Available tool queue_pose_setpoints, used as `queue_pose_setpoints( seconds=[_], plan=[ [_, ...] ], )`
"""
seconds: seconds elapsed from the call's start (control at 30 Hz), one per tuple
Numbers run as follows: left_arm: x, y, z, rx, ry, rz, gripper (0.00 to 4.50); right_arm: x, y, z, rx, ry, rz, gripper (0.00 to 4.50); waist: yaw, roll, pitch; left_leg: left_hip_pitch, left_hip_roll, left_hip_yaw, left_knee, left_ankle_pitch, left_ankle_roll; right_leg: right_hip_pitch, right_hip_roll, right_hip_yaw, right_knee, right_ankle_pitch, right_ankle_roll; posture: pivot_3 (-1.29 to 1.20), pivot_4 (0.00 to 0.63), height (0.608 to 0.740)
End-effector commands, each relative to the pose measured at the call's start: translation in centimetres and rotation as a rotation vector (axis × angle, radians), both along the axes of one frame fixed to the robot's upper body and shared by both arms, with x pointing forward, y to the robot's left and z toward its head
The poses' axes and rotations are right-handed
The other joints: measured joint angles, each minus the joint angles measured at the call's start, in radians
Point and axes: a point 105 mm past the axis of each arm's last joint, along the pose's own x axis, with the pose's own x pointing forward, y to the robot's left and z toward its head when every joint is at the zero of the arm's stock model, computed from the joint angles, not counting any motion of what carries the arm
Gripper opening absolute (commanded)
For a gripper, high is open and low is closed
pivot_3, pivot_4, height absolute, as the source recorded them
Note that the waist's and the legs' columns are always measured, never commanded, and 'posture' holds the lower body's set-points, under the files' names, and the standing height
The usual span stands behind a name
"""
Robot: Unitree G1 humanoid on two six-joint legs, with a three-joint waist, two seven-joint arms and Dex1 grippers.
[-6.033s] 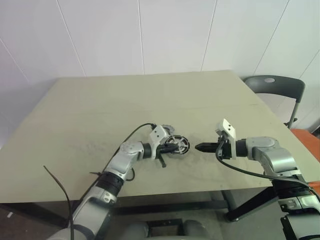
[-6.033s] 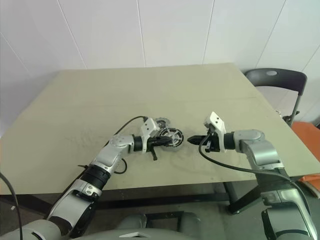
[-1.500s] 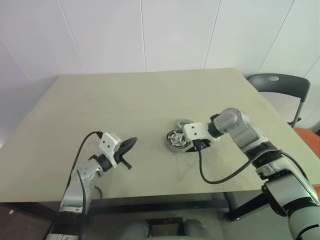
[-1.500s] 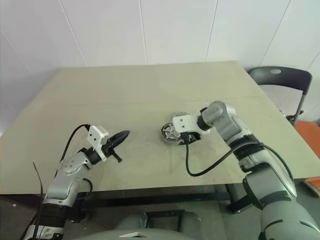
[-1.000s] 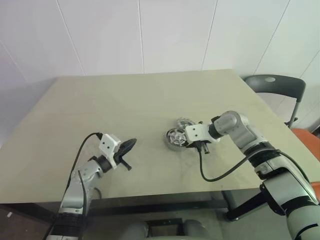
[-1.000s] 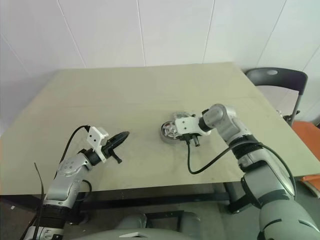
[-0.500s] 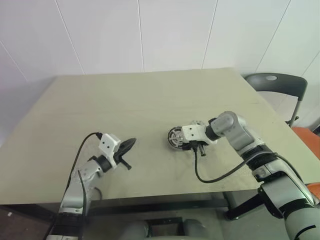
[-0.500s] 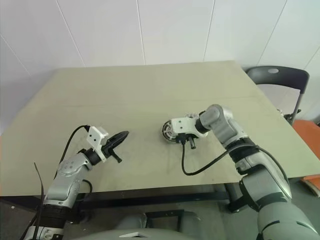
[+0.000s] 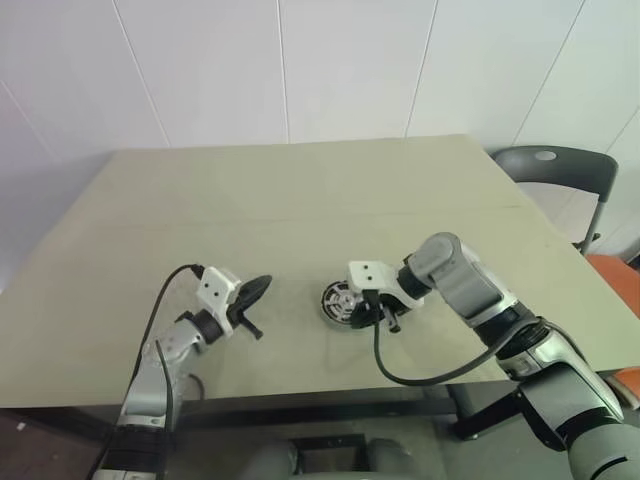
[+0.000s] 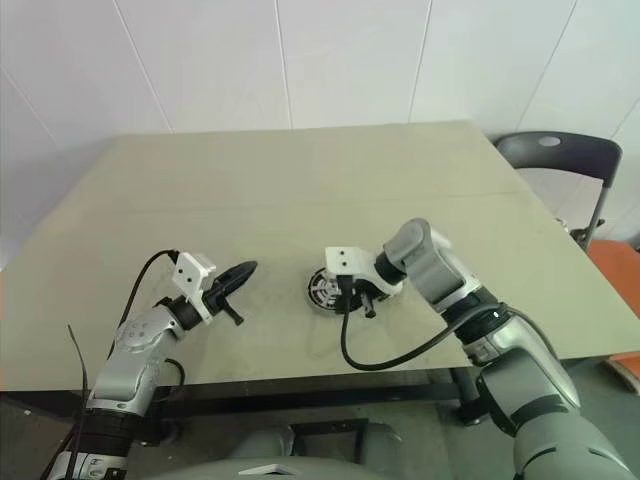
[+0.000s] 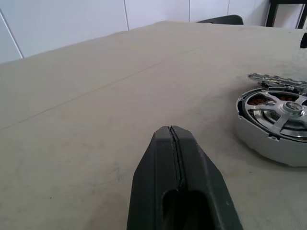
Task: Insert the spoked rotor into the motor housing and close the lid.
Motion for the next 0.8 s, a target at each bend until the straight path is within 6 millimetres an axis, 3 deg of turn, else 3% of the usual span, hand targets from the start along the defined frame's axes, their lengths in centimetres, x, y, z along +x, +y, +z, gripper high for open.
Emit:
queue_pose_setpoints(
  seconds=[0.03,0.23,0.33,0.47,0.57,0.7,0.8],
  plan=[
    [-1.0,-1.0,1.5,-0.028,-0.043,-0.095,0.00,1.0,0.9,0.7,0.009,-0.050,-0.013,0.09,-0.004,0.000,0.000,0.001,0.000,0.000,0.000,0.000,-0.001,0.001,0.000,0.000,0.000,0.000,0.000,0.00,0.000,0.740],
    [-2.2,-0.2,1.1,0.005,0.023,-0.171,0.00,1.1,0.8,0.7,0.006,-0.048,0.007,0.09,-0.027,0.000,0.000,0.002,0.001,-0.001,0.001,-0.001,-0.001,0.002,0.000,-0.001,0.001,-0.002,0.002,0.00,0.000,0.740],
    [-2.6,0.4,-0.5,0.093,0.094,-0.196,0.00,0.5,0.3,0.8,0.003,-0.026,0.055,1.07,-0.027,0.001,0.001,0.002,0.001,-0.001,0.002,0.000,-0.001,0.002,0.001,-0.001,0.001,-0.002,0.002,0.00,0.000,0.740],
    [-2.1,1.1,-0.7,0.107,0.095,-0.171,0.00,1.3,0.5,1.5,0.036,-0.042,0.024,2.28,-0.023,0.001,0.001,0.001,0.000,-0.001,0.002,0.001,0.001,0.002,0.000,-0.001,0.000,-0.001,0.002,0.00,0.000,0.740],
    [-1.7,1.2,-0.8,0.111,0.093,-0.167,0.00,1.9,1.0,3.4,0.115,-0.004,-0.011,3.25,-0.023,0.001,0.001,0.000,-0.001,-0.001,0.002,0.001,0.001,0.001,0.000,-0.001,0.000,0.000,-0.001,0.00,0.000,0.740],
    [-1.3,0.7,-1.0,0.107,0.089,-0.169,0.00,3.5,1.3,6.4,0.236,0.003,-0.084,3.25,-0.023,0.003,0.002,0.001,0.000,-0.001,0.002,0.000,-0.001,0.001,0.000,-0.001,0.001,0.000,-0.001,0.00,0.000,0.740],
    [-1.0,0.3,-1.0,0.102,0.082,-0.175,0.00,7.4,-0.2,6.9,0.224,-0.178,-0.256,3.25,-0.024,0.002,0.002,0.000,0.000,-0.001,0.000,0.000,-0.001,0.000,0.000,-0.001,0.000,0.001,-0.001,0.00,0.000,0.740]
  ],
)
